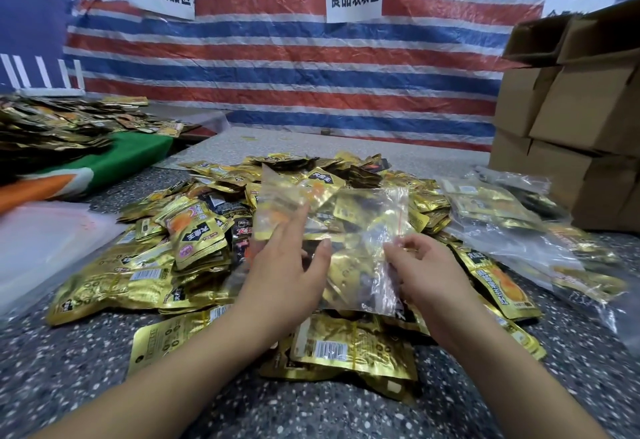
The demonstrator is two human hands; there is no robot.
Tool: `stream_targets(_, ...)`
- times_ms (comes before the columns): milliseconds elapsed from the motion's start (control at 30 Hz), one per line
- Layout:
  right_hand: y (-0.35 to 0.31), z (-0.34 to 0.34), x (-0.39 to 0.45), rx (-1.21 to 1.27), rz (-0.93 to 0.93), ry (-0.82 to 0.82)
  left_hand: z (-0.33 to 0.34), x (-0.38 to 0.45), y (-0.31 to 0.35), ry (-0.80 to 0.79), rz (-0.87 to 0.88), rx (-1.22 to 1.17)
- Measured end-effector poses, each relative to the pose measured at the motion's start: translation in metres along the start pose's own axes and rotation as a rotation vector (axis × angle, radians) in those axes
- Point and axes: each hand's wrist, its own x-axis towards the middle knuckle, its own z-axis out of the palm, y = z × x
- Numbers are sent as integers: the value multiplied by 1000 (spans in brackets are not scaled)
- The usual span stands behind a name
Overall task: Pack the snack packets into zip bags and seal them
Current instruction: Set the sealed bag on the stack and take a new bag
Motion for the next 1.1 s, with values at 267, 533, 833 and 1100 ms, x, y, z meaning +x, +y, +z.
stream_targets(267, -11, 2, -9, 206, -68, -237, -8, -7, 22, 79, 240, -267)
stream_targets(533, -13, 5, -16, 343, -30, -406, -7, -8, 21, -33, 296, -346)
stream_targets(833, -13, 7, -18, 130, -254, -310, -9, -3, 15, -32, 426, -265)
stream_targets(1100, -15, 6, -21, -38, -258, -400, -11, -1, 9, -146, 456, -169)
